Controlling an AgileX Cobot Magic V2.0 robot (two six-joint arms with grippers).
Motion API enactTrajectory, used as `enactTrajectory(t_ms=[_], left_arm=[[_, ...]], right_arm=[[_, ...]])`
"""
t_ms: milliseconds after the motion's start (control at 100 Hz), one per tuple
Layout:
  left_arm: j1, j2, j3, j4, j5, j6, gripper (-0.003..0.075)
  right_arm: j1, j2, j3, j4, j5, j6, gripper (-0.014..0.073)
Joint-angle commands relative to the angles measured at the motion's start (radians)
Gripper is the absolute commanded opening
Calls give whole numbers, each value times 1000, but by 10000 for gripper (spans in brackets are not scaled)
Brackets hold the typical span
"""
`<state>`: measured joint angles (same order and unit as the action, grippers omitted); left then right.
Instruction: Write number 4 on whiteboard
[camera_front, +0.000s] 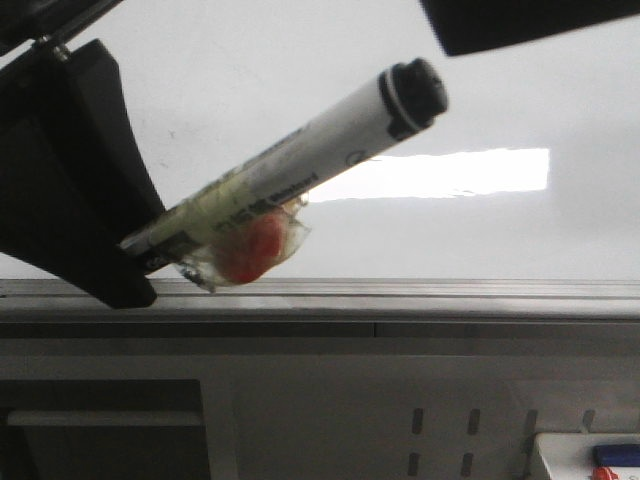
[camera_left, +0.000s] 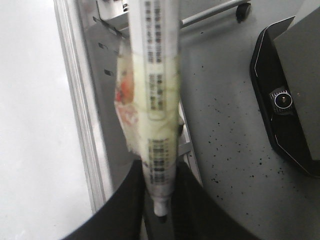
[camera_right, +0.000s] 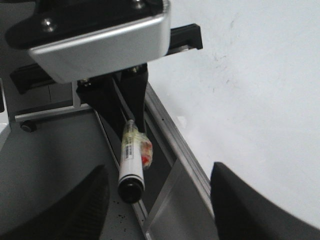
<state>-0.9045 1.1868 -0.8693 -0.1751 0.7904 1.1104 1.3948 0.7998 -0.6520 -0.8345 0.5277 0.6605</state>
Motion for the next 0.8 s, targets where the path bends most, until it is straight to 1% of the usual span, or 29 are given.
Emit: enactTrajectory(t_ms=[0, 100, 170, 270, 340, 400, 450, 520, 610, 690, 790], left_arm=[[-6, -17, -30, -11, -51, -4, -20], [-6, -17, -30, -22, -51, -4, -20], [-6, -17, -30, -26, -55, -20, -20], [-1, -17, -30, -26, -72, -44, -20], [1, -17, -30, -20, -87, -59, -20], [7, -17, -30, -20, -93, -59, -20], [13, -17, -30, -20, -96, -59, -20], [20, -17, -30, -20, -100, -59, -20], [20, -17, -30, -16, -106, -59, -20], [22, -17, -30, -13, -106, -59, -20], [22, -17, -30, 2, -107, -57, -20]], right_arm=[[0, -1, -34, -59, -52, -11, 398], [0, -1, -34, -115, -34, -11, 397], [0, -1, -34, -190, -34, -11, 397], [0, -1, -36, -333, -29, -11, 395], [0, -1, -42, -371, 11, -9, 395], [0, -1, -52, -371, 56, -8, 395], [0, -3, -57, -362, 63, -8, 395], [0, -3, -61, -331, 33, -8, 395], [0, -3, -61, -239, -27, -8, 395], [0, -1, -61, -170, -49, -8, 395], [0, -1, -61, -164, -58, -8, 395]])
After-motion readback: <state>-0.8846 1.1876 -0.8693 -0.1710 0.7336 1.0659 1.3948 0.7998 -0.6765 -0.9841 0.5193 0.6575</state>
